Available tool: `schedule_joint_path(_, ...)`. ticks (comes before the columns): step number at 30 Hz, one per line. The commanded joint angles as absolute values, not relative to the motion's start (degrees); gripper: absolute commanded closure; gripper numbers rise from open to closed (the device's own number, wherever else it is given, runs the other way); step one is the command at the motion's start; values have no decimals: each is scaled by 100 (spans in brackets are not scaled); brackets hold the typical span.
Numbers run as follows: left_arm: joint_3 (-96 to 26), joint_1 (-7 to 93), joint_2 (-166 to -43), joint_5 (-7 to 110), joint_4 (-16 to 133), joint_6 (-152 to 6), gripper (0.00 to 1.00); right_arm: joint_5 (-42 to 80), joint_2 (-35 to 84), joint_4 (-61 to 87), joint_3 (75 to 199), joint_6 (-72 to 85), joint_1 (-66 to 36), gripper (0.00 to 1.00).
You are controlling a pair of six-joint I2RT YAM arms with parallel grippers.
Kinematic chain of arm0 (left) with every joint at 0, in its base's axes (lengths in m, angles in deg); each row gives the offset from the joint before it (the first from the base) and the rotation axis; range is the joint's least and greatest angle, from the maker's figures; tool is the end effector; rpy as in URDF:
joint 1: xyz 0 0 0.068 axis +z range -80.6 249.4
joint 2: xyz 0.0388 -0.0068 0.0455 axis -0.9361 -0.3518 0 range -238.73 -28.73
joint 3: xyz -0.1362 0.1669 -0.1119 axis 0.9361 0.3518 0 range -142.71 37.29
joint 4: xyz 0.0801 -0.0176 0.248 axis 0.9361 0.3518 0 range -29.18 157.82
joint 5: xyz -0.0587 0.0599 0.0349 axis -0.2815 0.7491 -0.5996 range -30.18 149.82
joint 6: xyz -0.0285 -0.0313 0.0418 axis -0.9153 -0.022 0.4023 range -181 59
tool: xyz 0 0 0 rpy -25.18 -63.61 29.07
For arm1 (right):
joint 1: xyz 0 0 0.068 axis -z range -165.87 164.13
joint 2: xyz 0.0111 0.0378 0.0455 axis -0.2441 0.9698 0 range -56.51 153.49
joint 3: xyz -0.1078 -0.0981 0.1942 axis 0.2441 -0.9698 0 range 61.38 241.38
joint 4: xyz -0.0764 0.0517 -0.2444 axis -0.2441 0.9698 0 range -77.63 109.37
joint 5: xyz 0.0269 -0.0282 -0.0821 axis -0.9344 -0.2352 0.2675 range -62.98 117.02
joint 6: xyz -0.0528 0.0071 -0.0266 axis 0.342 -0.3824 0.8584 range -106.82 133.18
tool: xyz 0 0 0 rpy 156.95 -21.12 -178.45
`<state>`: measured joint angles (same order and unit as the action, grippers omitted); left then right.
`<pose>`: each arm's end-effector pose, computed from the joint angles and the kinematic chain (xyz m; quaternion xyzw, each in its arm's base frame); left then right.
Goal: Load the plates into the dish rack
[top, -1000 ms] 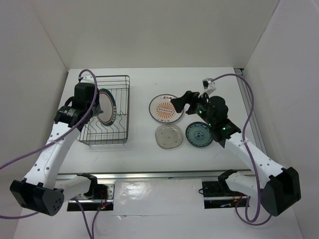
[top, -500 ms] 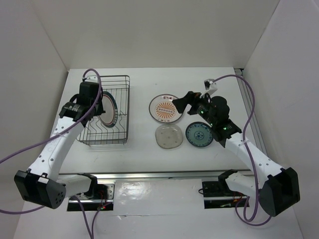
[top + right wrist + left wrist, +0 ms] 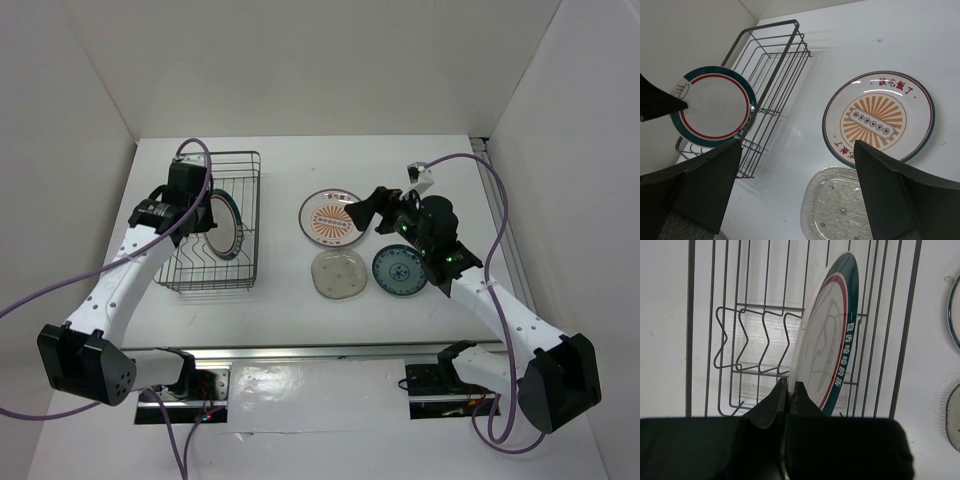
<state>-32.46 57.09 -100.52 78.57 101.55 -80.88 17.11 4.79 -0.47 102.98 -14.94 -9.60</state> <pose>0.2751 -0.0457 0.3076 -0.1247 0.8977 0.0338 0.4211 0.2487 0.1175 0.2777 -0.0287 0.7470 0.3472 0.5663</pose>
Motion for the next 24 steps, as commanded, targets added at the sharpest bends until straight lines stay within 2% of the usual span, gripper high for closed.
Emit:
schedule_joint_path(1,-3425,5692,-10132,7793,9958,-8201,100,1674,457,-398,10295,-1530,-925,0)
schedule_joint_path(2,-3425,5692,-10132,7732,9958,-8201,100,1674,457,-398,10243,-1530,-925,0)
schedule_joint_path(6,-3425,5692,-10132,7670,9958,-8201,75,1734,510,-328,10242,-1582,-925,0)
schedule_joint_path(7,-3425,5692,-10132,7670,9958,-8201,65,1735,562,-327,10242,-1583,-925,0)
schedule_joint_path(10,-3425,5692,-10185,7460,9958,-8201,55,1849,563,-275,10182,-1583,-925,0)
schedule_joint_path(11,-3425,5692,-10185,7381,9958,-8201,41,1910,563,-222,10181,-1583,-925,0)
schedule_joint_path(12,-3425,5692,-10185,7319,9958,-8201,34,1911,563,-222,10181,-1583,-925,0)
schedule_joint_path(15,-3425,5692,-10080,7266,9958,-8201,28,2165,493,50,10181,-1583,-925,0)
schedule_joint_path(18,-3372,5692,-9861,7213,9897,-8201,13,2630,221,638,10181,-1732,-925,0)
schedule_joint_path(19,-3372,5692,-9773,7117,9844,-8201,0,2806,116,831,10181,-1784,-925,0)
schedule_joint_path(20,-3303,5692,-9563,7047,9757,-8201,0,3347,-120,1242,10181,-1950,-978,0)
schedule_joint_path(24,-3091,5692,-9087,6660,9458,-8201,0,4134,-474,1746,9812,-2075,-978,0)
